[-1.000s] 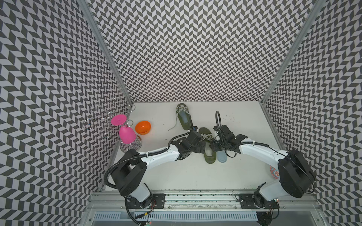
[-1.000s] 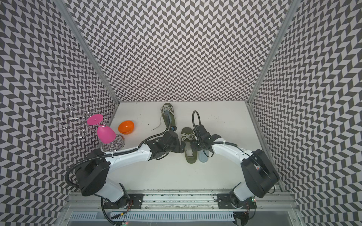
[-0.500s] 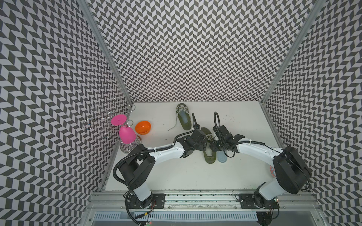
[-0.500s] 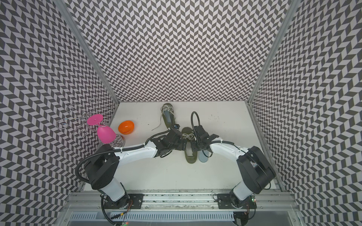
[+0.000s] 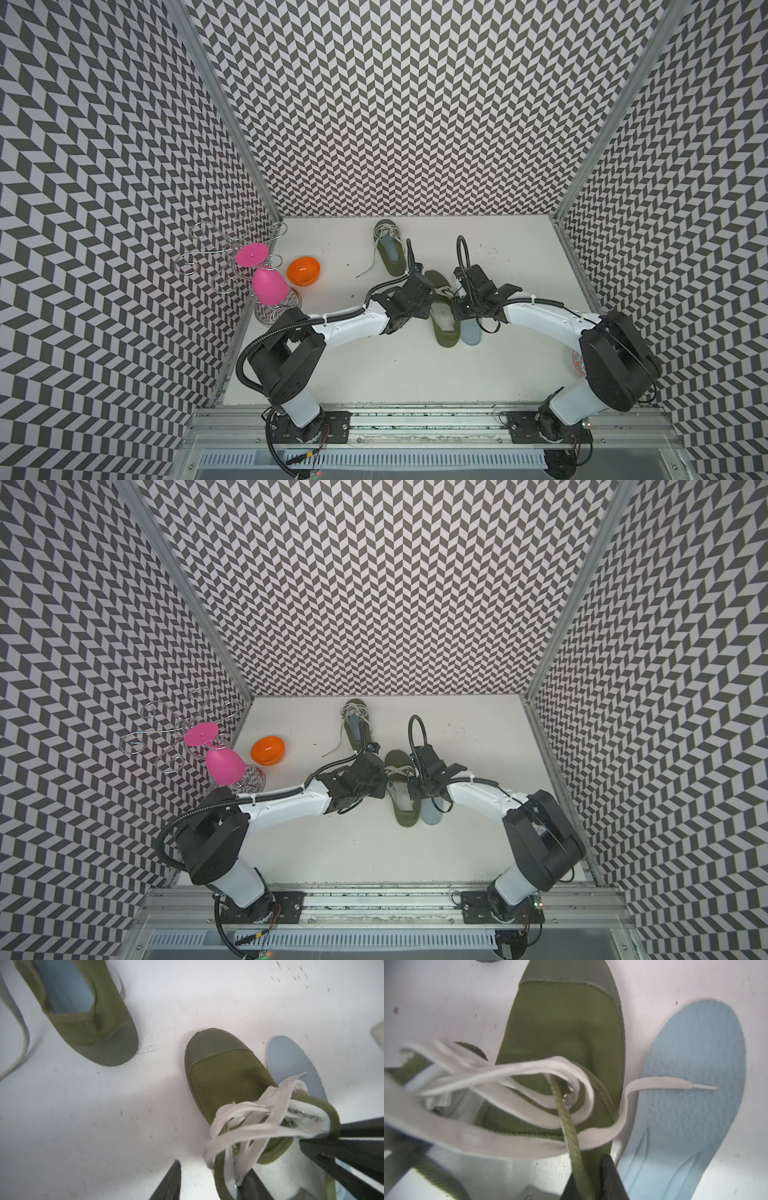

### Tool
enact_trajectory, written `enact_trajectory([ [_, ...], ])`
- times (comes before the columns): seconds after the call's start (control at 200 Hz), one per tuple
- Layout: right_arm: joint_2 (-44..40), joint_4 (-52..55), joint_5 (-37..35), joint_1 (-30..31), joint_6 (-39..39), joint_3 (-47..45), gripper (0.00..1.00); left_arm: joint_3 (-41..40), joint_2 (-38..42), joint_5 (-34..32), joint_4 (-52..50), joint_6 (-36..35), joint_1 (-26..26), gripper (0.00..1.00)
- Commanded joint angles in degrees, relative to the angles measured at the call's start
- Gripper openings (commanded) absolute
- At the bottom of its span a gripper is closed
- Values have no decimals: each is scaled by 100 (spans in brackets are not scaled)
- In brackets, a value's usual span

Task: Insert the insole into the shoe
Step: Adjust the shoe at the center of the board.

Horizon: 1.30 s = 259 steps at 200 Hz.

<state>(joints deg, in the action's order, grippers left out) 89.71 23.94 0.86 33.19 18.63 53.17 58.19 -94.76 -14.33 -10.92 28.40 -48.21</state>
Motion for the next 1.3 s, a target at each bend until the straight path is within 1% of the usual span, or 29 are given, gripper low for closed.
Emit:
enact_trajectory([
  [0.0,-4,-155,33,-32,-62,36,11,39,81,-84,-14,-45,57,24],
  [0.105,-6,-372,165,-32,-123,40,7,-29,96,-25,-28,-5,60,22],
  [0.185,10,-609,380,-7,-224,75,4,-158,230,89,-33,40,59,13],
  [0.225,41,-722,494,13,-292,109,4,-260,346,149,-36,79,64,4],
  [0.255,84,-786,554,33,-334,158,4,-349,447,185,-62,124,66,0],
  [0.401,370,-1041,800,189,-682,517,4,-832,1077,354,-119,322,-72,0],
  [0.431,442,-1103,881,228,-766,583,5,-888,1156,328,-153,346,-132,3],
  [0.451,491,-1127,904,259,-800,636,6,-917,1190,322,-179,354,-168,6],
  [0.501,624,-1131,893,308,-861,765,8,-958,1214,317,-251,375,-238,17],
  [0.551,719,-1120,892,320,-885,847,9,-993,1198,293,-308,409,-268,24],
  [0.601,749,-1118,877,320,-888,849,10,-1007,1165,210,-384,451,-261,36],
  [0.656,712,-1107,863,320,-904,827,15,-988,1172,86,-493,458,-260,48],
  [0.706,628,-1080,872,320,-914,794,20,-960,1234,-25,-563,424,-251,58],
  [0.786,445,-972,864,314,-923,745,31,-871,1380,-111,-677,280,-212,66],
  [0.901,159,-760,824,296,-941,634,41,-525,1466,-188,-1047,-83,-187,74],
  [0.931,85,-711,809,280,-947,594,43,-396,1453,-210,-1184,-203,-189,81],
  [0.961,21,-664,801,264,-931,537,45,-270,1425,-259,-1329,-329,-196,93],
  [0.986,-35,-622,800,244,-915,502,46,-163,1409,-343,-1451,-453,-213,98],
  [1.021,-114,-581,808,211,-893,440,47,-20,1367,-477,-1621,-553,-228,99],
  [1.072,-232,-558,839,160,-855,334,49,149,1306,-605,-1770,-964,-233,97],
  [1.197,-489,-524,659,-59,-568,130,52,439,1028,-465,-1833,-1857,-233,97],
  [1.292,-573,-479,600,-309,-405,55,53,893,632,-256,-2131,-2447,-233,99],
])
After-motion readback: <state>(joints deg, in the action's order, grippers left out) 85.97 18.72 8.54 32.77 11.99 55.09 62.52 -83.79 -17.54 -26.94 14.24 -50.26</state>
